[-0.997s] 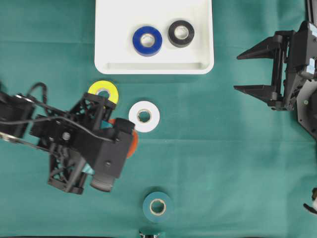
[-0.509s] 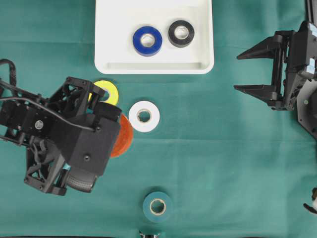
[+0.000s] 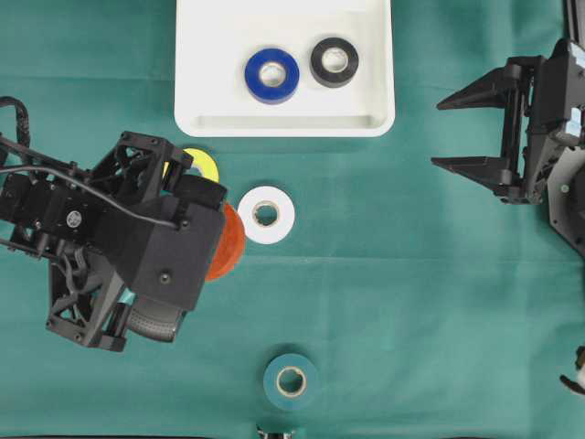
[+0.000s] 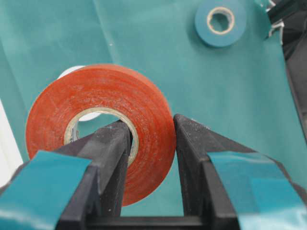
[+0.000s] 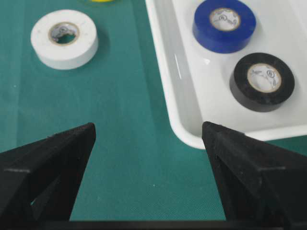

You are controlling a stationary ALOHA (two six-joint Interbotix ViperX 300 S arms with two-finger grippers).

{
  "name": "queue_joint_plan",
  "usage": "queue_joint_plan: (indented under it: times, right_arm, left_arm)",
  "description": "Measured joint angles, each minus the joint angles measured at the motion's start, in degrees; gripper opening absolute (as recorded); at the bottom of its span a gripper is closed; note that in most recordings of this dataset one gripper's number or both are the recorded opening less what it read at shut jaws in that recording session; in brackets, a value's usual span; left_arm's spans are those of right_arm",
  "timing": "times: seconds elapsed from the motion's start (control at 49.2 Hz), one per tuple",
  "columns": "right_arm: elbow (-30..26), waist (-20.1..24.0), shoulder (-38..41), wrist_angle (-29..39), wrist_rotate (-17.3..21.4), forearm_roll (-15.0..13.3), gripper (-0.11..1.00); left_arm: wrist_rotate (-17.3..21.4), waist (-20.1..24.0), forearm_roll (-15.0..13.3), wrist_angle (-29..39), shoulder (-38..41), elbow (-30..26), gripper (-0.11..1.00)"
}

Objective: Pick up the tape from a random location and place it into the white case.
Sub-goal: 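Carry the red-orange roll with the left gripper to the tray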

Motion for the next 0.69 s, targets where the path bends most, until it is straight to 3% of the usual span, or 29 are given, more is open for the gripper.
queue_joint_plan:
  times: [0.549,0.692]
  right_arm:
    - [-0.1,-0.1,0.0,0.0,-0.1,-0.1,0.89]
    - [-0.1,0.0,0.0,0.0,-0.1,0.0,0.89]
  left_arm:
    - [0.0,0.3,0.0,0.0,0.0,0.0,0.24]
    - [0.0,3.1,0.0,-0.1,-0.1,0.1,0.24]
